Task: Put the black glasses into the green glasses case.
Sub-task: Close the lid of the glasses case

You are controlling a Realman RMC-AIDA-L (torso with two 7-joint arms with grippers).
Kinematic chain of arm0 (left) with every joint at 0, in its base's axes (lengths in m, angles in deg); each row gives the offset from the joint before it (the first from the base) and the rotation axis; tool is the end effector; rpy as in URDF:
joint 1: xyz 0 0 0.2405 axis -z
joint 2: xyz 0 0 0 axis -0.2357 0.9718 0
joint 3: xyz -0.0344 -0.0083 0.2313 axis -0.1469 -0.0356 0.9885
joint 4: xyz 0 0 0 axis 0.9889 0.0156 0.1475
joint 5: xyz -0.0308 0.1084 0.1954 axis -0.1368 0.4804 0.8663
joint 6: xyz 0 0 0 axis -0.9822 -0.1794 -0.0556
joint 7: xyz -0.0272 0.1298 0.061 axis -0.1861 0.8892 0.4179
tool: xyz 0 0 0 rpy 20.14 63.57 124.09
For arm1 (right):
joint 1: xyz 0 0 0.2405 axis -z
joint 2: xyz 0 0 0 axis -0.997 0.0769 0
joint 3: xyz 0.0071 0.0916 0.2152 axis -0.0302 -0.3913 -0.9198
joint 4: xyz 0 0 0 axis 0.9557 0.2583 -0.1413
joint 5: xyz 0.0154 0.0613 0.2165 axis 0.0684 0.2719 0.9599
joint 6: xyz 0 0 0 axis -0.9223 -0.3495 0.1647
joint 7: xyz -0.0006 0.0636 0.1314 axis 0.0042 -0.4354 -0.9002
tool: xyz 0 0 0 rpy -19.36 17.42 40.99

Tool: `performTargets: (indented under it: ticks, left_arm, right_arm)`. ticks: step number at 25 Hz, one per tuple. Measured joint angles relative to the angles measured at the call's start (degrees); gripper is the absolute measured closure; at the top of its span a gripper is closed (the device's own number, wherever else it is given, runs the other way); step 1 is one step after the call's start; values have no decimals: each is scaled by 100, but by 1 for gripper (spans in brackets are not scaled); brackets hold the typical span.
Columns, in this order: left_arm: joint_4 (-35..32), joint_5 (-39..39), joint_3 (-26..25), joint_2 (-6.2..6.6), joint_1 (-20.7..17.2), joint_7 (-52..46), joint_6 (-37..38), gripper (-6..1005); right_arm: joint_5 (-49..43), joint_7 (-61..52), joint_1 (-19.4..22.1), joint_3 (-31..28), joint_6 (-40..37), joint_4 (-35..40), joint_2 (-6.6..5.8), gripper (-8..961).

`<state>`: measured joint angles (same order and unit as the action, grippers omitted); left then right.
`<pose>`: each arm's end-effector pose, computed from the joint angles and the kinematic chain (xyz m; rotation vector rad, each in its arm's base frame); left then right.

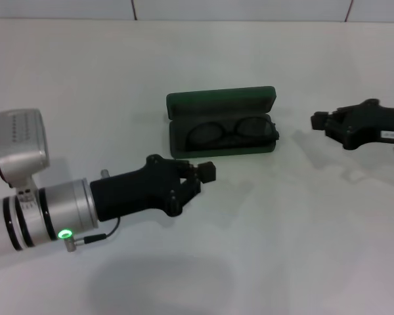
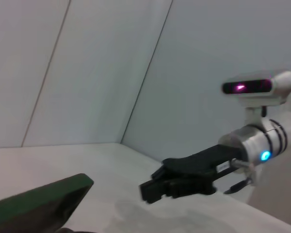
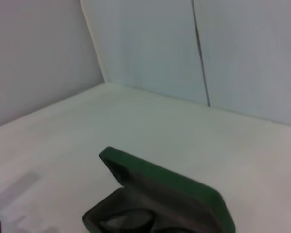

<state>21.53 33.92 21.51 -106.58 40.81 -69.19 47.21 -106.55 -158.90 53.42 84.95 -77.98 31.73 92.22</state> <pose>-0.2661 0.2752 -0.0660 -2.6231 -0.7297 -1.0217 0.2338 0.3846 -0.0038 -2.6215 0.6824 0.4842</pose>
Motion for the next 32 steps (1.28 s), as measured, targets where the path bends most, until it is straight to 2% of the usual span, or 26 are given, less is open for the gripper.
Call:
performTargets:
  ticks: [4, 13, 32]
  left_arm:
    - [-19, -17, 2, -82, -66, 31, 24, 940]
    - [-223, -43, -145, -92, -279, 65, 152, 937]
    - [-238, -51, -296, -92, -278, 80, 234, 929]
  right_arm:
    - [-56, 0, -251, -2, 143, -409, -22, 901]
    - [-396, -42, -757, 70, 344, -999, 12, 902]
    - [-373, -22, -1134, 286, 525, -1309, 60, 901]
